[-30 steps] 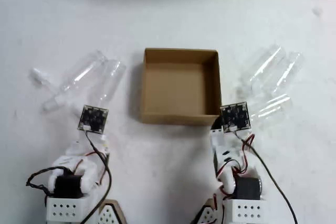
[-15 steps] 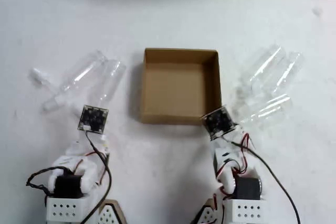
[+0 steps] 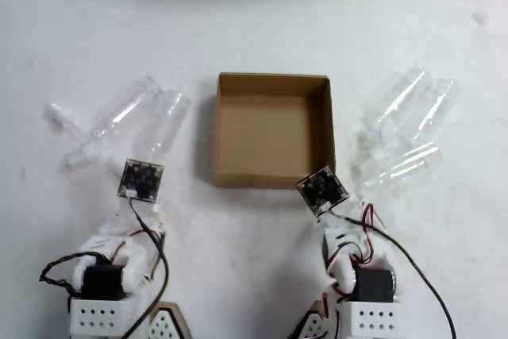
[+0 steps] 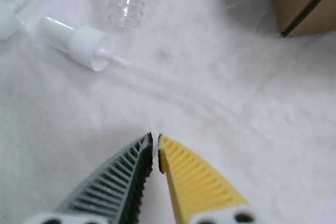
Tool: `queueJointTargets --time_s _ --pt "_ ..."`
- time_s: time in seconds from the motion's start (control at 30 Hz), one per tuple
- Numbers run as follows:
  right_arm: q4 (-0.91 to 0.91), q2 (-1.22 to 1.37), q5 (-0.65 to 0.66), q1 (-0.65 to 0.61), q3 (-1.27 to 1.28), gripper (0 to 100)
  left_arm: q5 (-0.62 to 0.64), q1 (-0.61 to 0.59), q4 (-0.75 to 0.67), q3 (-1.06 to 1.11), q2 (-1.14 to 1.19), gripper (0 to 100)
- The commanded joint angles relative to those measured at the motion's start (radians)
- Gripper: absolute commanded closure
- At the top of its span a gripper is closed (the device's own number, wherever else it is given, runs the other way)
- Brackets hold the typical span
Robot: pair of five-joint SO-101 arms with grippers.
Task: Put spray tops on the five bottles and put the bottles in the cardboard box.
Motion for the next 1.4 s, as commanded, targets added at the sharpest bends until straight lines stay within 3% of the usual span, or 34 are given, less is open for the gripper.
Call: queueJointTargets --time_s 0.0,0.23,0.5,0.57,0.63,0.7,1.03,1.17,1.37 --pt "0.005 -0.002 0.018 -0.002 0.008 98.3 0.008 -0.007 0.003 -0.123 -0.012 98" --pt "0.005 -0.002 0.018 -0.002 0.008 98.3 0.008 -0.143 -0.015 -0.482 -0.012 98" --pt "0.005 -0.002 0.020 -0.002 0.008 98.3 0.003 -0.191 -0.029 -0.601 -0.012 98" --pt "0.005 -0.002 0.020 -0.002 0.008 98.3 -0.094 -0.208 -0.034 -0.605 -0.012 98" --pt "0.005 -0.002 0.020 -0.002 0.008 98.3 -0.273 -0.225 -0.051 -0.600 -0.012 98" --pt "0.005 -0.002 0.020 -0.002 0.008 98.3 -0.381 -0.220 -0.126 -0.594 -0.012 98" --pt "0.005 -0.002 0.020 -0.002 0.008 98.3 -0.287 -0.200 -0.382 -0.589 0.008 98" --pt "0.005 -0.002 0.020 -0.002 0.008 98.3 -0.288 -0.194 -0.388 -0.661 0.143 98" --pt "0.005 -0.002 0.020 -0.002 0.008 98.3 -0.233 -0.194 -0.290 -0.984 0.513 98"
